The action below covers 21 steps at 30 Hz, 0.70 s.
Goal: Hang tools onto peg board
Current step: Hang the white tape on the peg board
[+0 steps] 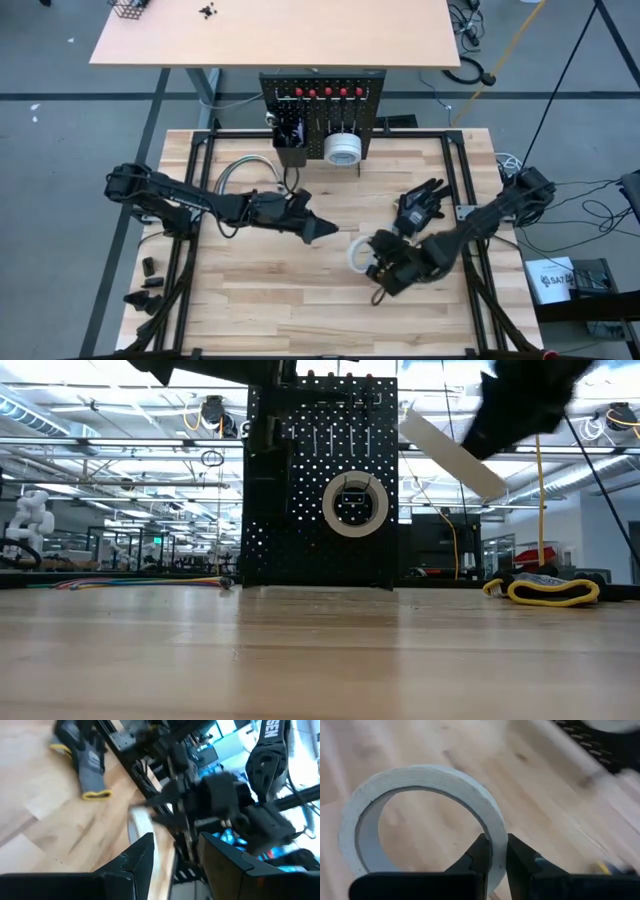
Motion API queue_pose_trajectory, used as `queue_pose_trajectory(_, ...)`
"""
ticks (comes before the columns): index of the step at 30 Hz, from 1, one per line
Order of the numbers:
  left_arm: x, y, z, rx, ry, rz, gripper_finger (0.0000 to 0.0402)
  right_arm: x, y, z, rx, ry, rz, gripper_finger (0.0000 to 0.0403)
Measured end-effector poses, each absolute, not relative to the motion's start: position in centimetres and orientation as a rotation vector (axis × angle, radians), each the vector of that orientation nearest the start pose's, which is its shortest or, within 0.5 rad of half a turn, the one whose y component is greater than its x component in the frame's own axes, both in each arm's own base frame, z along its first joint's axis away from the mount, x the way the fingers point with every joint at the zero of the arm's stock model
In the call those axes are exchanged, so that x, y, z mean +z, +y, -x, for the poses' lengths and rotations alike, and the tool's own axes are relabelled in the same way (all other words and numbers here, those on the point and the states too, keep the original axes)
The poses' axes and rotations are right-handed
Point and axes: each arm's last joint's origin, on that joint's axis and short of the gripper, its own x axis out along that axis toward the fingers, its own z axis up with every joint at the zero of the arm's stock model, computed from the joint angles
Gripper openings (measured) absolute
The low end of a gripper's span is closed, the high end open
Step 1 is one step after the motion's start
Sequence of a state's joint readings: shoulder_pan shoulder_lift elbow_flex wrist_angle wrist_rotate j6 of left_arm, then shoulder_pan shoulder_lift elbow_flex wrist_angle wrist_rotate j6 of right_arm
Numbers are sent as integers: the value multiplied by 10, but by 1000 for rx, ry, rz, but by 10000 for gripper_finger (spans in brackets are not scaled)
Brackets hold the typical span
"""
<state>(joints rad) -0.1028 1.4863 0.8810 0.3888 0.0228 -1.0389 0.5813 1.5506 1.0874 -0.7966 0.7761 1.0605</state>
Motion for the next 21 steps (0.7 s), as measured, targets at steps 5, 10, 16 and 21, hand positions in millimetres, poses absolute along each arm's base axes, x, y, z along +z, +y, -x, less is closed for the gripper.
queue_pose_trajectory(5,249,-39,-328,92,241,982,160,234,126,-280,-481,734,-118,32)
queue_pose_trajectory(10,236,-48,-333,101,282,1018,160,235,107,-292,-465,748,-102,32)
queue_pose_trajectory(16,212,-59,-341,135,350,1137,160,240,91,-304,-421,727,-90,32)
queue_pose_trajectory(21,206,-61,-344,136,362,1135,160,240,81,-308,-426,729,-106,32)
